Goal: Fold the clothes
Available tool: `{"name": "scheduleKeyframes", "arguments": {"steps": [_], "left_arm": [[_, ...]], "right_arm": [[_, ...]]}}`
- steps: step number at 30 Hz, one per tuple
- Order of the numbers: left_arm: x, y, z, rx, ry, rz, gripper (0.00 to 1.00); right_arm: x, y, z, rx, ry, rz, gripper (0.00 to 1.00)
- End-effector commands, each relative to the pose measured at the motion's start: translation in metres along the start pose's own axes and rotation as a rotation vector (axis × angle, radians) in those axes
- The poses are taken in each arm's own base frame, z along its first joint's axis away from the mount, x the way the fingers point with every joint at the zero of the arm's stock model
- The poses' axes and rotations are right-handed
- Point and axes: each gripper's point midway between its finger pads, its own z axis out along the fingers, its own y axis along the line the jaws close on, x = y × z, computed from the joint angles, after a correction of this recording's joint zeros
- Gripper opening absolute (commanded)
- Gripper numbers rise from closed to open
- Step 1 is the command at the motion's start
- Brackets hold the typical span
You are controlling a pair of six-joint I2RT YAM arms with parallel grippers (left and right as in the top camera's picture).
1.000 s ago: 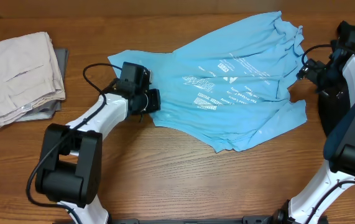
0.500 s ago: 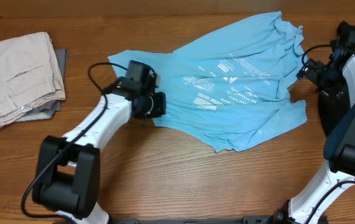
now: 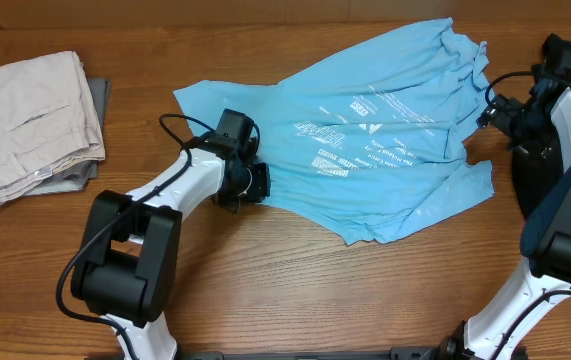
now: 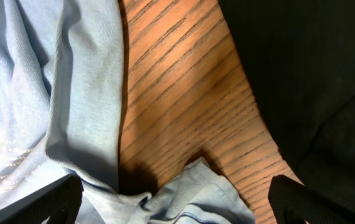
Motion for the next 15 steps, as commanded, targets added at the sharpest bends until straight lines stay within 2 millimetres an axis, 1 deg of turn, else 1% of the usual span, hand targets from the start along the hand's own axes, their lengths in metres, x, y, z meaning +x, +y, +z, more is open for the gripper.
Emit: {"name": "scheduleKeyframes", "arguments": {"steps": [1, 4, 10, 15], "left_arm": [[0.004, 0.014, 0.002, -0.039, 0.021, -0.050, 0.04], [0.010, 0.027, 0.000, -0.087, 0.043, -0.071, 0.04], [0.023, 0.069, -0.011, -0.261, 0.088, -0.099, 0.04], [0.035, 0.095, -0.021, -0.371, 0.133, -0.111, 0.05]], "right_arm": [[-0.005, 0.003, -0.008, -0.007, -0.026, -0.006, 1.00], [-0.005, 0.003, -0.008, -0.007, -0.026, -0.006, 1.00], [-0.005, 0.003, -0.008, -0.007, -0.026, -0.006, 1.00], [-0.005, 0.003, -0.008, -0.007, -0.026, -0.006, 1.00]]}}
